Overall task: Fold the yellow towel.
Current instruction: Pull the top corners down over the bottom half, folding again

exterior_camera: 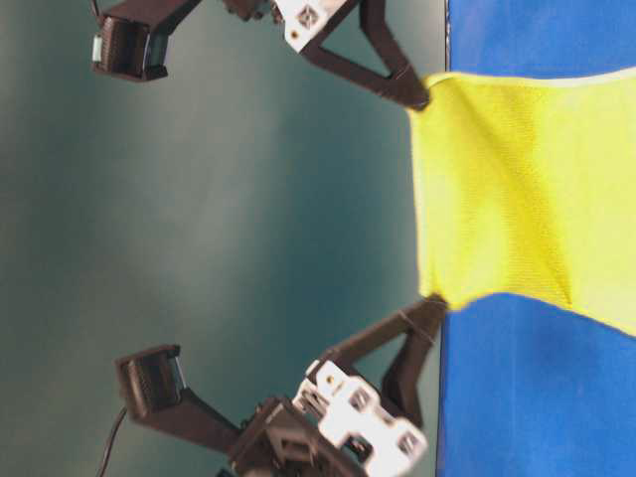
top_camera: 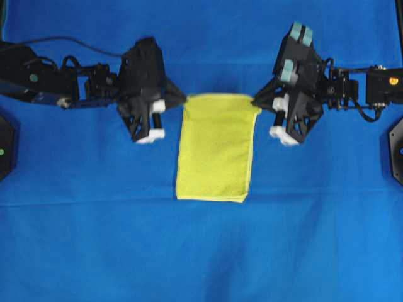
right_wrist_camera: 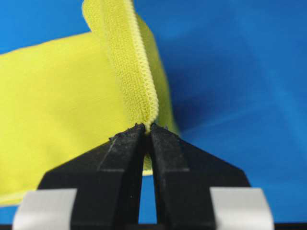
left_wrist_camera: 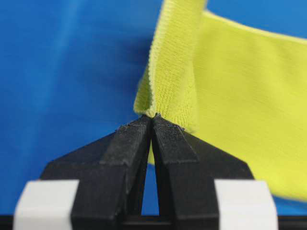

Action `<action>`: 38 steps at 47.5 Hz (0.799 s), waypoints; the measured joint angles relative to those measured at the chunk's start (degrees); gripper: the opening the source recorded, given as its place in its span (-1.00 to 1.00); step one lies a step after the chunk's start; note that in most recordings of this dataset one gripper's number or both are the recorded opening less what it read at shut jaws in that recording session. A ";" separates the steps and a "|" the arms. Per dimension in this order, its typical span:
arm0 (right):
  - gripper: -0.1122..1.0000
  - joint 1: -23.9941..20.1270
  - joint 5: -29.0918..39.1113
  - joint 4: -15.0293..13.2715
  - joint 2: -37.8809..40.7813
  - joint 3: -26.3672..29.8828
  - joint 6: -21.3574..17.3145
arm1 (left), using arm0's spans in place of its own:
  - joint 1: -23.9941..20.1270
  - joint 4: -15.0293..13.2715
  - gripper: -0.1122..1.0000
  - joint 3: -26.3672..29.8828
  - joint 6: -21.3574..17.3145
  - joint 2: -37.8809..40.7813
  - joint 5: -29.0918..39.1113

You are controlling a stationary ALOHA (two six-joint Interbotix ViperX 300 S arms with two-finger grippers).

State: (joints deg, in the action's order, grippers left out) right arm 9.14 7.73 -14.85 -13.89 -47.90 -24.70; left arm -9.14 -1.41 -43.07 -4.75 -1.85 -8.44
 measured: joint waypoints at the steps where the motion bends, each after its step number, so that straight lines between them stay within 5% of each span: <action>1: -0.70 -0.88 0.26 0.26 0.00 0.00 -0.09 | 0.97 0.00 -0.77 -0.18 0.18 -0.18 0.18; 13: -0.70 -9.14 1.85 4.83 0.44 -0.09 0.09 | 10.72 0.00 -0.77 -0.53 1.41 0.00 3.52; 38: -0.70 -14.24 -0.70 9.14 9.84 1.32 -0.09 | 17.31 0.00 -0.77 -0.35 5.54 5.89 4.75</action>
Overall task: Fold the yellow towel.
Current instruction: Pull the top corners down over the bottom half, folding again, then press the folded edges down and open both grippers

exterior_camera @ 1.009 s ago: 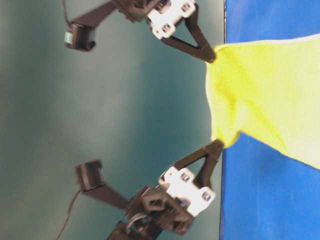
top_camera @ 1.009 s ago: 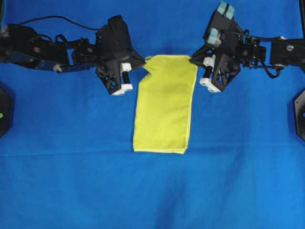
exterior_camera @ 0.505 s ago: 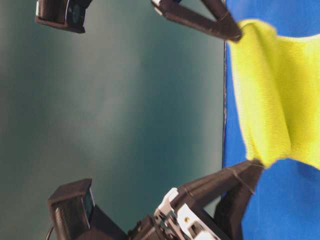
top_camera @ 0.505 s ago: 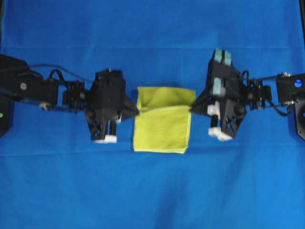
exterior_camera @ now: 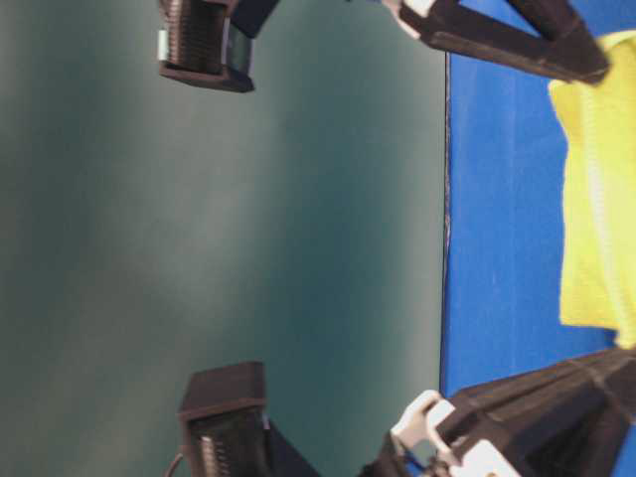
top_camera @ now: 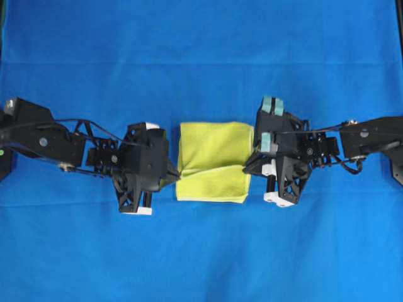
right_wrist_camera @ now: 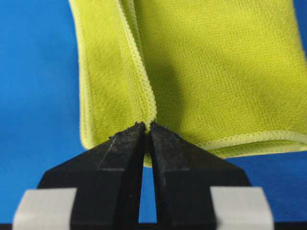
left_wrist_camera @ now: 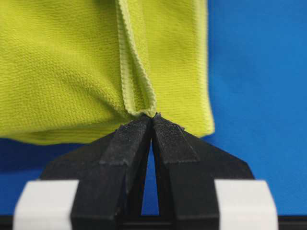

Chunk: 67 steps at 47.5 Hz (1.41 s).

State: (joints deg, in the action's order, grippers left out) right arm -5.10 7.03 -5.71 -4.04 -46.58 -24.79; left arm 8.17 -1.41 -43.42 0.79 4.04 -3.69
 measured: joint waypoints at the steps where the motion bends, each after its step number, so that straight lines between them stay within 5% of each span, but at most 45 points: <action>1: -0.70 -0.18 -0.18 0.18 0.18 0.00 0.00 | 0.18 -0.09 -0.77 0.18 0.00 0.18 0.00; 25: -0.68 -1.76 -3.60 1.41 2.99 0.18 0.09 | 1.32 -0.09 -0.73 1.23 0.09 1.58 -0.35; 29: -0.62 -1.85 -3.60 1.41 3.16 0.35 0.26 | 1.23 -0.09 -0.44 1.41 0.18 1.58 -0.53; 35: 0.03 -2.37 -3.52 1.41 3.25 0.70 0.09 | 1.41 0.00 0.27 1.58 0.18 1.67 -0.62; 39: 0.35 -3.34 -3.43 1.41 3.25 1.23 0.18 | 1.49 0.00 0.58 1.85 -0.44 1.67 -0.62; 54: 0.24 -4.75 0.26 1.49 1.93 3.96 0.18 | 1.49 0.00 0.38 2.37 -0.79 -1.49 1.05; 67: 0.24 -4.83 7.56 -0.35 -9.67 4.92 0.62 | 1.49 0.00 0.38 -0.70 -0.97 -14.24 5.54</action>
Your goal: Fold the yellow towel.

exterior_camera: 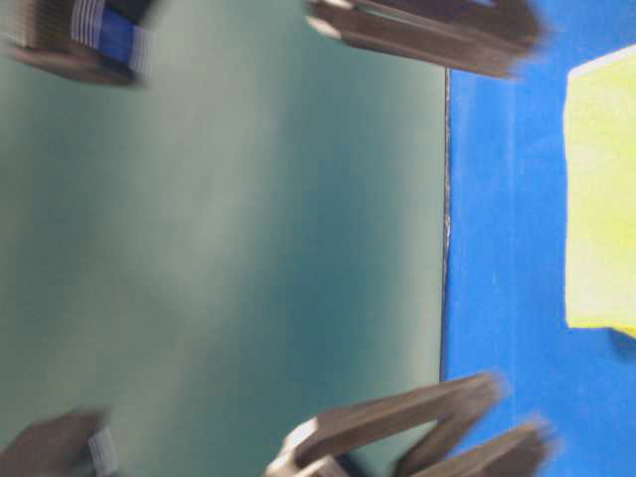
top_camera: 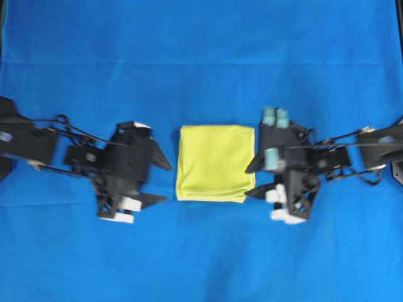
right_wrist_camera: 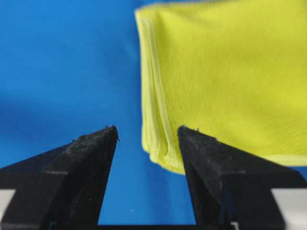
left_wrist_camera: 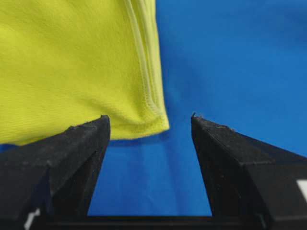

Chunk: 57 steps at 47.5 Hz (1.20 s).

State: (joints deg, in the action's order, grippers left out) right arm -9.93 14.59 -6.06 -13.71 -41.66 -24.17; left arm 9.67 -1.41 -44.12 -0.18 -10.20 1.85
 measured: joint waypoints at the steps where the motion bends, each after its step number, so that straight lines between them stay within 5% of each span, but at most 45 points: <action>1: 0.24 0.00 0.26 -0.44 -1.05 -0.09 0.09 | 0.00 0.00 0.38 -0.53 0.00 -1.05 0.00; 27: 0.24 4.04 0.79 -9.93 -34.10 -14.06 -0.09 | -2.02 0.00 0.38 -16.52 -0.97 -32.17 -1.85; 42: 0.25 8.96 -1.32 -10.37 -48.25 -25.40 -0.09 | -5.98 0.00 0.37 -27.60 -0.70 -47.99 -2.11; 57: 0.24 13.62 -8.26 -10.28 -51.59 -33.22 -0.26 | -7.82 0.00 0.37 -34.72 0.26 -56.87 -2.29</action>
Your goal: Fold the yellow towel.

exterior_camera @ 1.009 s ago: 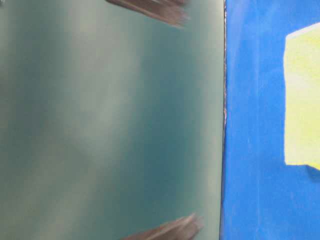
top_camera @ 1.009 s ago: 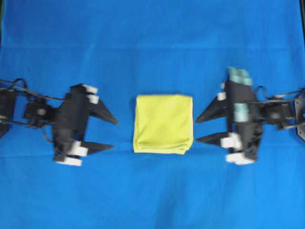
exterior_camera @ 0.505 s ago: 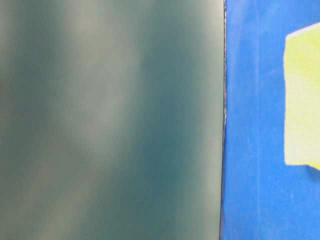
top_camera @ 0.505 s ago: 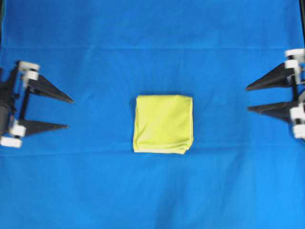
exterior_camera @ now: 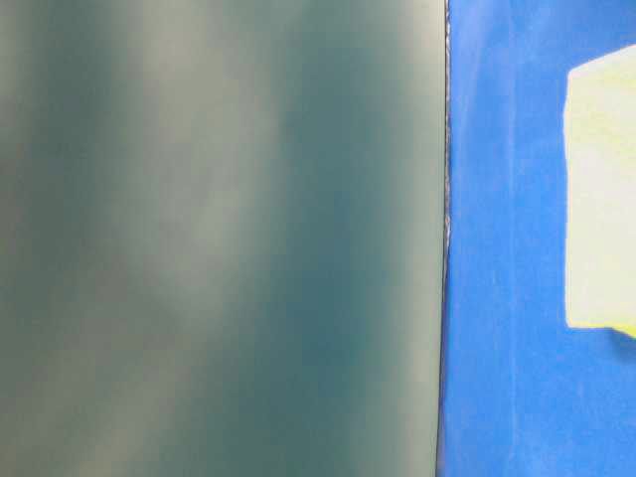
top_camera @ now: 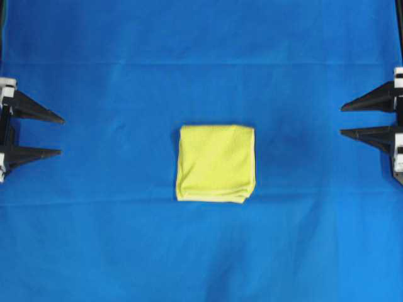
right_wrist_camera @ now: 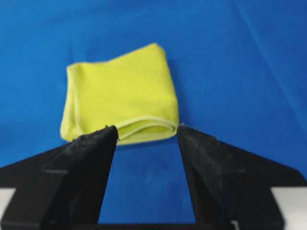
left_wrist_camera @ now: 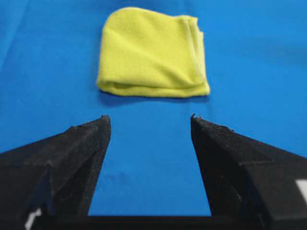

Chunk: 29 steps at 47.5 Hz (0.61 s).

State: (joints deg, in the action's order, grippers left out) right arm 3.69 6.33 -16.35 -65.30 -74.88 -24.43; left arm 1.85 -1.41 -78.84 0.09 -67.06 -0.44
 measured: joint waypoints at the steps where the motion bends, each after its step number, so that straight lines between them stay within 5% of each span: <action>1: 0.24 0.09 -0.35 0.09 0.18 -0.09 0.00 | 0.00 0.00 0.37 0.00 0.00 0.00 0.00; 29: 0.24 0.09 -1.05 0.09 0.79 -0.26 0.00 | -0.09 0.00 0.37 0.00 0.00 0.00 -0.09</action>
State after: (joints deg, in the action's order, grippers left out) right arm 3.78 5.27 -16.26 -64.51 -75.15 -24.43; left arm 1.76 -1.41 -78.84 0.09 -67.06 -0.53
